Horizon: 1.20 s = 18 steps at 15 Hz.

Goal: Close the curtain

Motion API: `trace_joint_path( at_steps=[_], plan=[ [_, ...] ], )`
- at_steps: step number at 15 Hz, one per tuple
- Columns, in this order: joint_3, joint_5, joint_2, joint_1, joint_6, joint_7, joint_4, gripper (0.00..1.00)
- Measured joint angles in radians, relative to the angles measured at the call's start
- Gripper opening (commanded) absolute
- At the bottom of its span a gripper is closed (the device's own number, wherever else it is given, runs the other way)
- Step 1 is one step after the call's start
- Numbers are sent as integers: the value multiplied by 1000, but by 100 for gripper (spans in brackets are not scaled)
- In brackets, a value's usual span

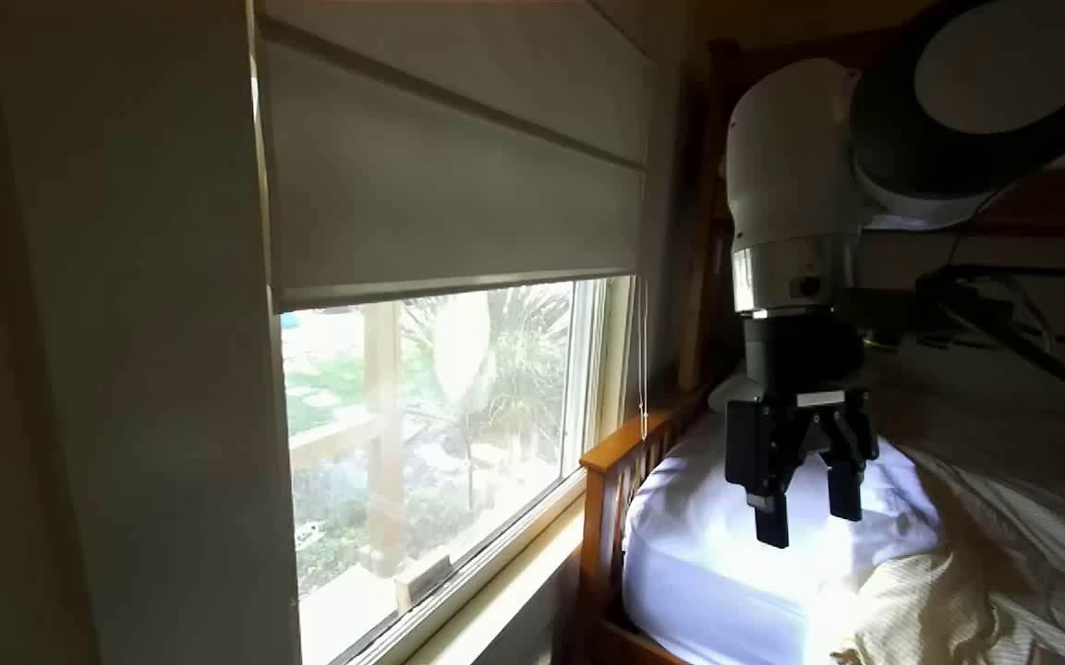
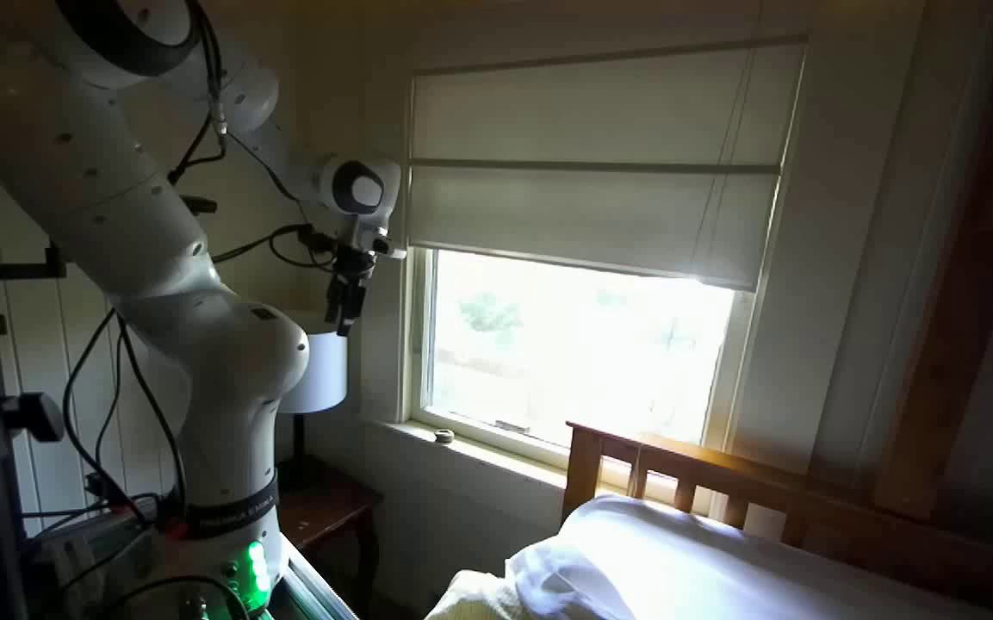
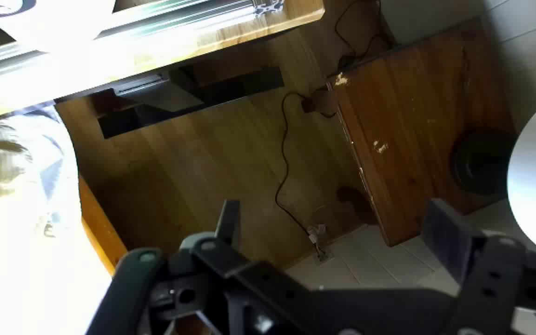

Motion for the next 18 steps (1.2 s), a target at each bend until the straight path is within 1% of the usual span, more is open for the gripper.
trace_joint_path(
  at_steps=[10,12,15,18],
  plan=[
    [0,0,-1,0,1,0,0,100],
    [-6,-6,-17,0,3,0,1,100],
    [-30,-57,-100,-3,1,0,-1,100],
    [-52,-134,-225,-23,-5,5,-7,100]
  ],
)
